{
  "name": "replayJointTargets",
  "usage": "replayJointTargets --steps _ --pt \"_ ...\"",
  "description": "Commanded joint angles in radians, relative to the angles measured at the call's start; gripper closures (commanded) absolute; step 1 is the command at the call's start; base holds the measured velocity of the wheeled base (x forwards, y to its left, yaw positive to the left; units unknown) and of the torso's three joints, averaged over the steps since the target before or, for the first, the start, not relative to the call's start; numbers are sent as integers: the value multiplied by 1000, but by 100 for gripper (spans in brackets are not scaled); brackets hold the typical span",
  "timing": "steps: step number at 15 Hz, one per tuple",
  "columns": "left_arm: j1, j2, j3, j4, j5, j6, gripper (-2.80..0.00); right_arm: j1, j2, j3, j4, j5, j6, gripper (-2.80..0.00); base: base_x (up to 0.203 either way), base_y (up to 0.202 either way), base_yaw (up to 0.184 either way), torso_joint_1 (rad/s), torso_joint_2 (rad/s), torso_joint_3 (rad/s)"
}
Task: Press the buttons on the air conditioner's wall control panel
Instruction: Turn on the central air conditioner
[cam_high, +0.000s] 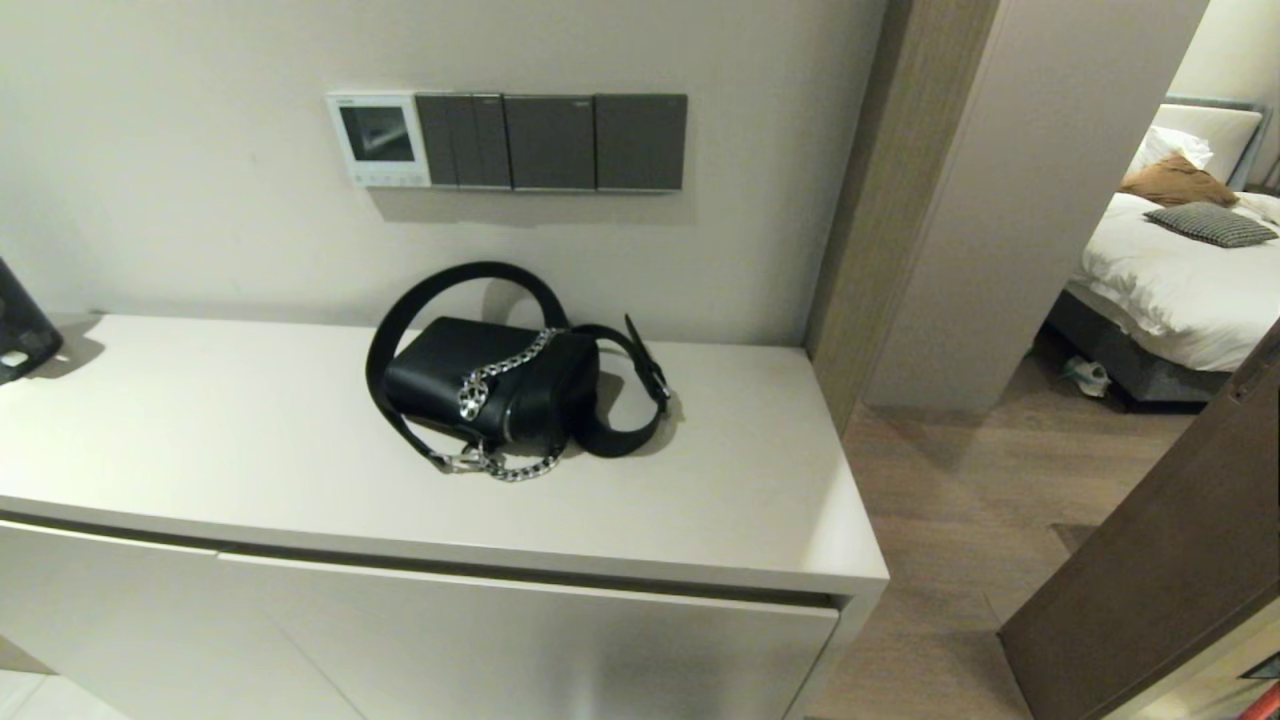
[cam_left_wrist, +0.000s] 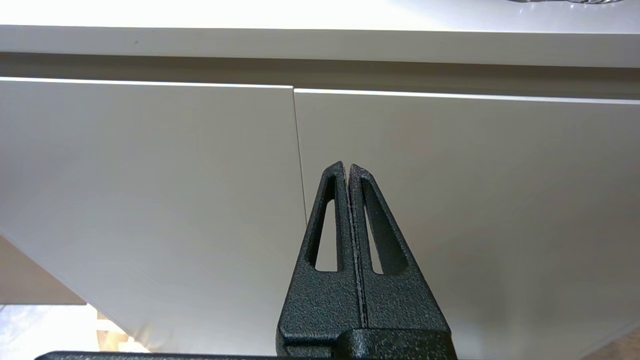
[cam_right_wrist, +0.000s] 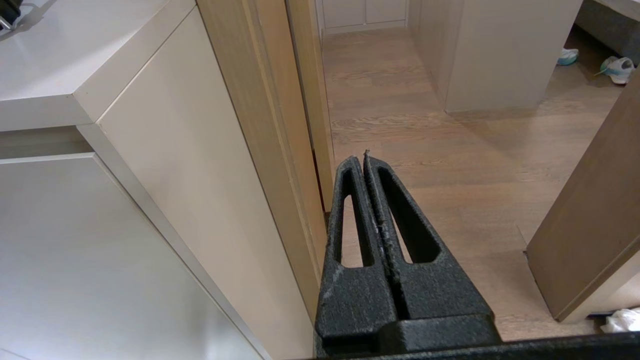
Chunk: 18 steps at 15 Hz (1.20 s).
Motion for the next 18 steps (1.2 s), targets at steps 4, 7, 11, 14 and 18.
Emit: replayJointTargets --steps 4,7,11,14,18 --pt "1 0 0 0 -2 10 0 0 2 1 1 0 0 0 0 0 0 0 0 0" --pt "0 0 0 0 -2 6 0 0 2 2 1 0 0 0 0 0 0 0 0 0" --pt "1 0 0 0 0 0 0 0 2 2 1 0 0 0 0 0 0 0 0 0" --pt "1 0 -26 -59 -4 -2 0 0 2 0 1 0 0 0 0 0 0 0 0 0" --pt "1 84 -201 -25 -32 -2 0 0 2 0 1 0 0 0 0 0 0 0 0 0"
